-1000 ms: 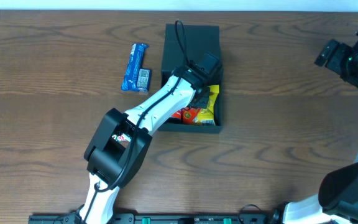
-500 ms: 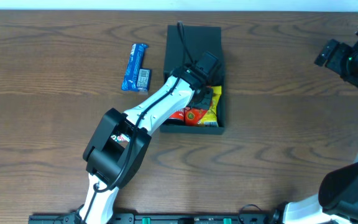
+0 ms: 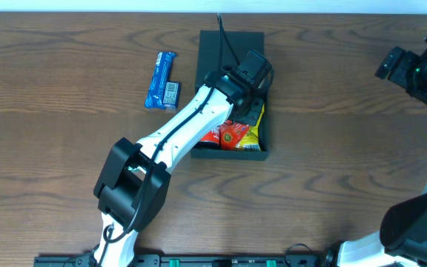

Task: Pack container
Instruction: 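Push the red bag down into the box with the left gripper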

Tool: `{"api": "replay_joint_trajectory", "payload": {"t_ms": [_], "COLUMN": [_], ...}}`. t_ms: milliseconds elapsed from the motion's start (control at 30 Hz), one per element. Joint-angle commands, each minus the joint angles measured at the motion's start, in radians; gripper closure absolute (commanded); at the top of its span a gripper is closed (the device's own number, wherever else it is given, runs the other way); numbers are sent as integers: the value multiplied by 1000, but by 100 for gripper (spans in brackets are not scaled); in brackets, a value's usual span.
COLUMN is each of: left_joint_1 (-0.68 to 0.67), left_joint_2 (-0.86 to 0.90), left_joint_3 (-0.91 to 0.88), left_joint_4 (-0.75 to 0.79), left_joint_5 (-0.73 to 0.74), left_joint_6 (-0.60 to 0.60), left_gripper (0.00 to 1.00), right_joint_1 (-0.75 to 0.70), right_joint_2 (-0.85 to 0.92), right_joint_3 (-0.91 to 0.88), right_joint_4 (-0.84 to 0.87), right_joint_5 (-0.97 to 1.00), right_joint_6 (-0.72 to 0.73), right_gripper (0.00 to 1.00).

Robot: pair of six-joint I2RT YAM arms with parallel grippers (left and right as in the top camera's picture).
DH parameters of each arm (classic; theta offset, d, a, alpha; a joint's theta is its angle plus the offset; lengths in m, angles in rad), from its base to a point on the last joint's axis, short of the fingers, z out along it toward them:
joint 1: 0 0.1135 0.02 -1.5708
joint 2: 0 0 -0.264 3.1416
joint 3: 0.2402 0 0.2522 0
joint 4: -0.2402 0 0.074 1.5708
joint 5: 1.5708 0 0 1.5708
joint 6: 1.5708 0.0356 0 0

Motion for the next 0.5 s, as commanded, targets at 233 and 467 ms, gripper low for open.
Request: {"api": "replay_joint_trajectory", "payload": {"t_ms": [233,467], "left_joint_1": [0,0], "left_joint_2": [-8,-6], "left_joint_3": [-28,-93], "left_joint_4": [-62,-33], "left_joint_5": [106,113], "left_joint_6": [97,108], "left_gripper": [94,94], "right_joint_1": [-6,-6], "right_joint_2": [-16,-16], "right_joint_3": [6,6], "right_joint_4": [2,3], "right_joint_5": [-5,-5], "right_joint_6": [-10,-10], "right_gripper": [1,1]}}
